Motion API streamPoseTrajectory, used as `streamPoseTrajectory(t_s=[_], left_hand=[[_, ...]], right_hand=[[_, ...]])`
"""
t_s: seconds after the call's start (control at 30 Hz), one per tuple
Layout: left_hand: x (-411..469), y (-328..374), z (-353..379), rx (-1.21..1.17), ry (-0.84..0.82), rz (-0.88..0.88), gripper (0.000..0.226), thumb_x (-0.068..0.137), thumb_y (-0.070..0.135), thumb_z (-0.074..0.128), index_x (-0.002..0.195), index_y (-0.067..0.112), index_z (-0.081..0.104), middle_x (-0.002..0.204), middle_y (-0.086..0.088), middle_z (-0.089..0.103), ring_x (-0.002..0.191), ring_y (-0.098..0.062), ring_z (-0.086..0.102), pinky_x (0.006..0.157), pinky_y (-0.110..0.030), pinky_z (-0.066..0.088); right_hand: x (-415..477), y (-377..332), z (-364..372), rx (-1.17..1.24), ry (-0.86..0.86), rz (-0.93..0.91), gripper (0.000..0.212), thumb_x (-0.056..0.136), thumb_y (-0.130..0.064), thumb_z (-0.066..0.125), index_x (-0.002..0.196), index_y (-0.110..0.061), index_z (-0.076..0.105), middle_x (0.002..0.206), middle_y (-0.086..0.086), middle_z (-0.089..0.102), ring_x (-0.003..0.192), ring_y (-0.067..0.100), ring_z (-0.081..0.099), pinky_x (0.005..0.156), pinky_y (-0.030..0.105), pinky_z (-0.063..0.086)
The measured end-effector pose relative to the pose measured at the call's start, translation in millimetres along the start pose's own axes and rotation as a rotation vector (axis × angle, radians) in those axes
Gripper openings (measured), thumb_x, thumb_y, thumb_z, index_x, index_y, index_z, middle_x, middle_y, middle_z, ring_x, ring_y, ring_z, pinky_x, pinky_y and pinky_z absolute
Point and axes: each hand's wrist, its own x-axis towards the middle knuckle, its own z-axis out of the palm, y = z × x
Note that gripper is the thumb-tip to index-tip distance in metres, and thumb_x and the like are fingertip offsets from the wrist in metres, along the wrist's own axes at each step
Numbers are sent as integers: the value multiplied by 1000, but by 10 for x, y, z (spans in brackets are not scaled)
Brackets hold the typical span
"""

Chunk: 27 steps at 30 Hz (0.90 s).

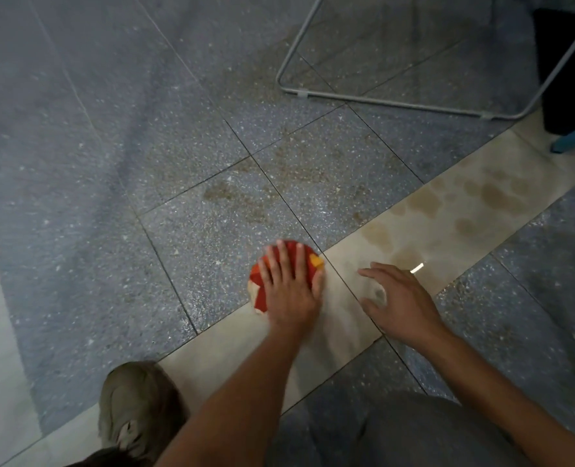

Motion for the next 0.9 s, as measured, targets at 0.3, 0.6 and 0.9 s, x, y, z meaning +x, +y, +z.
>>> streamPoseTrajectory(t_s=[0.3, 0.6, 0.9], left_hand=[[-798, -1299, -15, 142, -83, 579, 71, 106, 72, 39, 169, 42, 26, 181, 0, 15, 168, -27, 11, 130, -60, 20], [570, -1257, -441, -29, -44, -309, 75, 110, 64, 16, 173, 25, 3, 180, -19, -6, 165, -44, -9, 132, -66, -1], [-79, -1762, -242, 114, -66, 432, 74, 106, 73, 39, 170, 41, 23, 181, 3, 11, 168, -26, 12, 133, -55, 11]], right_hand=[[706, -769, -60, -284, -256, -175, 77, 86, -47, 72, 154, -28, 40, 160, -1, 38, 145, 24, 35, 117, 36, 35], [1220, -1359, 24, -488, -386, 41, 106, 78, -55, 82, 156, -9, 27, 157, 20, 32, 142, 37, 37, 114, 49, 41], [1465, -1535, 173, -433, -278, 86, 120, 81, -49, 82, 162, -5, 4, 168, 26, 1, 155, 43, 9, 122, 51, 30]])
